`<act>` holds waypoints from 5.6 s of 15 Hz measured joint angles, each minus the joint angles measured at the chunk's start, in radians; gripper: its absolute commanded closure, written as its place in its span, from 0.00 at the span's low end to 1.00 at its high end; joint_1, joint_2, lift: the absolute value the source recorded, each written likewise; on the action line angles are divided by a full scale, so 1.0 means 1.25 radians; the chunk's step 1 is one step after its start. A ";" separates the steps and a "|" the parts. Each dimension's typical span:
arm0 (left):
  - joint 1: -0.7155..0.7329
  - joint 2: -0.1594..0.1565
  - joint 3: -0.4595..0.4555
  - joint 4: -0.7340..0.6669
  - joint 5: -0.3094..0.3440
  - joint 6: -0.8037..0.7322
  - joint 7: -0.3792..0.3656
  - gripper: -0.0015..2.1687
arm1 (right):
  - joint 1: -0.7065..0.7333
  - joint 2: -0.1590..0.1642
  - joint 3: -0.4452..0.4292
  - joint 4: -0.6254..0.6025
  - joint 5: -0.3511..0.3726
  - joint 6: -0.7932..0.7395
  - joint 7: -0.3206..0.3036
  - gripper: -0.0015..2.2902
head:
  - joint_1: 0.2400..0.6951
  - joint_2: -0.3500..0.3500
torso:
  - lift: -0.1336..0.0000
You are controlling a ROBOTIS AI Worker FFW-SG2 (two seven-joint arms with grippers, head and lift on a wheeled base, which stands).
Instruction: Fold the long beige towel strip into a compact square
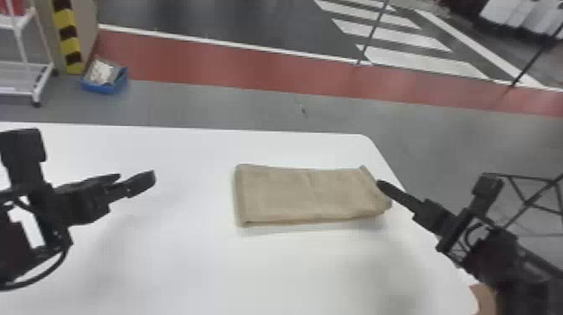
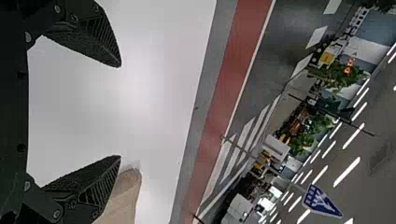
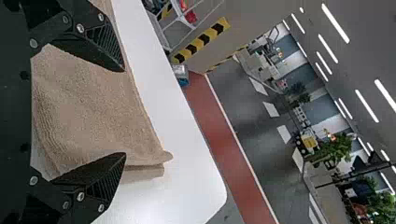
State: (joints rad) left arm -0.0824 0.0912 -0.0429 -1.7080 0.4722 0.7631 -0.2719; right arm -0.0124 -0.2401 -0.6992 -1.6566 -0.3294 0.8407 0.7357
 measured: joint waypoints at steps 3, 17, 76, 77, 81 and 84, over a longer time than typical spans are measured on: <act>0.002 -0.005 -0.005 0.001 -0.007 -0.008 0.002 0.10 | 0.021 0.038 0.057 -0.072 -0.028 0.020 0.003 0.68 | 1.00 0.01 | 0.07; -0.030 0.031 0.106 0.012 -0.003 -0.068 0.012 0.09 | -0.006 0.126 0.329 -0.045 0.282 -0.116 0.019 0.88 | 1.00 0.40 | 0.07; 0.004 0.033 0.137 -0.006 0.001 -0.066 -0.001 0.09 | -0.026 0.192 0.412 -0.091 0.285 -0.006 -0.024 0.88 | 1.00 0.55 | 0.07; 0.004 0.033 0.138 -0.007 0.001 -0.066 -0.001 0.09 | -0.024 0.192 0.399 -0.084 0.281 -0.007 -0.022 0.88 | 1.00 0.53 | 0.07; -0.006 0.029 0.132 -0.004 -0.006 -0.068 0.000 0.09 | -0.004 0.190 0.392 -0.067 0.277 -0.020 -0.015 0.88 | 1.00 0.52 | 0.07; -0.013 0.026 0.126 -0.001 -0.012 -0.068 0.000 0.09 | 0.001 0.192 0.421 -0.052 0.285 -0.033 -0.017 0.88 | 1.00 0.54 | 0.07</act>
State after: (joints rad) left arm -0.0989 0.1234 0.1143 -1.7094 0.4578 0.6775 -0.2715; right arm -0.0112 -0.0004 -0.1727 -1.7218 0.0266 0.7999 0.7143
